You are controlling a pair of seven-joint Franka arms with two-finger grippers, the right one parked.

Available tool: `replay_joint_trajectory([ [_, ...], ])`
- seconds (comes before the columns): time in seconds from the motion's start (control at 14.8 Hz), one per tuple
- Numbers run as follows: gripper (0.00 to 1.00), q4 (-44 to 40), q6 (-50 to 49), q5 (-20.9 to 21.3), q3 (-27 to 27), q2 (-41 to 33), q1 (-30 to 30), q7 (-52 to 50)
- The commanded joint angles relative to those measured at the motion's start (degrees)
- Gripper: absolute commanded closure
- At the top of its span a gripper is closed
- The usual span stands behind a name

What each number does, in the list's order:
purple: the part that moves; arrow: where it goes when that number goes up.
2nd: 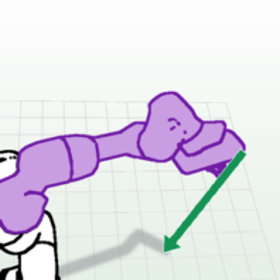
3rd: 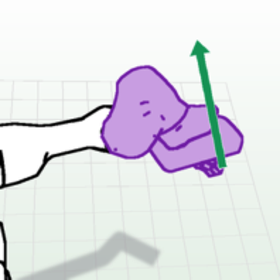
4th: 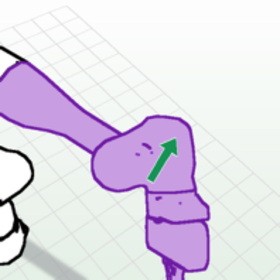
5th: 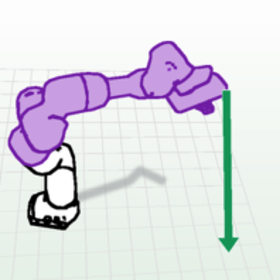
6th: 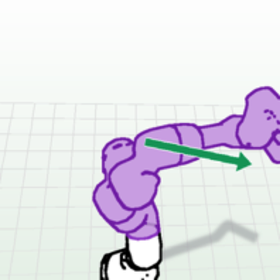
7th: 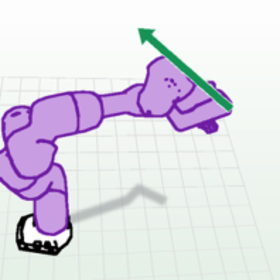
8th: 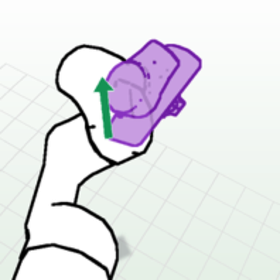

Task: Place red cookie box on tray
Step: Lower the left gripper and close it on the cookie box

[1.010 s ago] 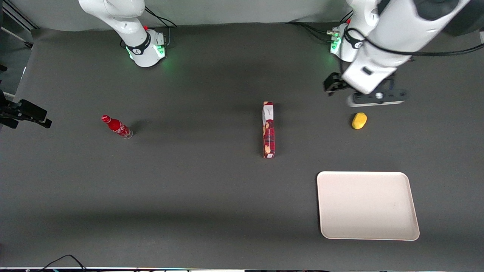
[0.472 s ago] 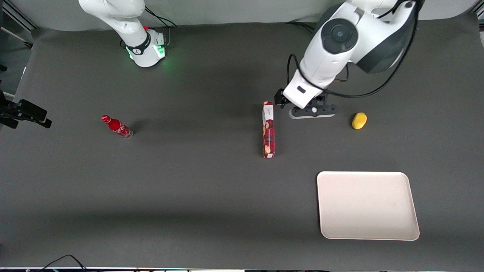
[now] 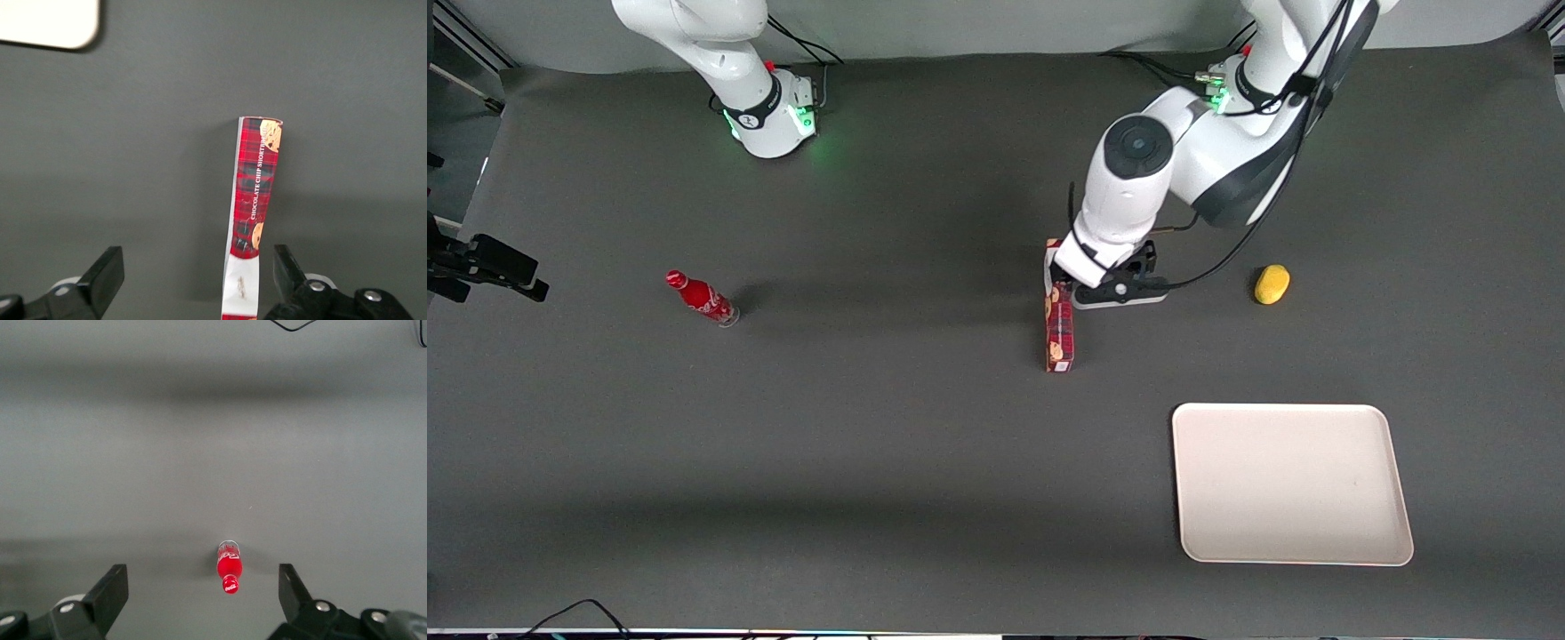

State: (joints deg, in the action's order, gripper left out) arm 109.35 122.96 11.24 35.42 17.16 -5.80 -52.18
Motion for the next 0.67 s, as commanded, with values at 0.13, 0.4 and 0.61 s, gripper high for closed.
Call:
replay_joint_trajectory([
  [0.13,0.00,-0.54,5.78,7.37,0.27,7.78,-2.29,-8.62],
  [0.4,0.00,-0.54,7.99,13.71,0.27,12.01,-3.52,-13.12],
  [0.61,0.00,-0.20,9.57,17.49,0.27,14.38,-4.13,-17.42],
])
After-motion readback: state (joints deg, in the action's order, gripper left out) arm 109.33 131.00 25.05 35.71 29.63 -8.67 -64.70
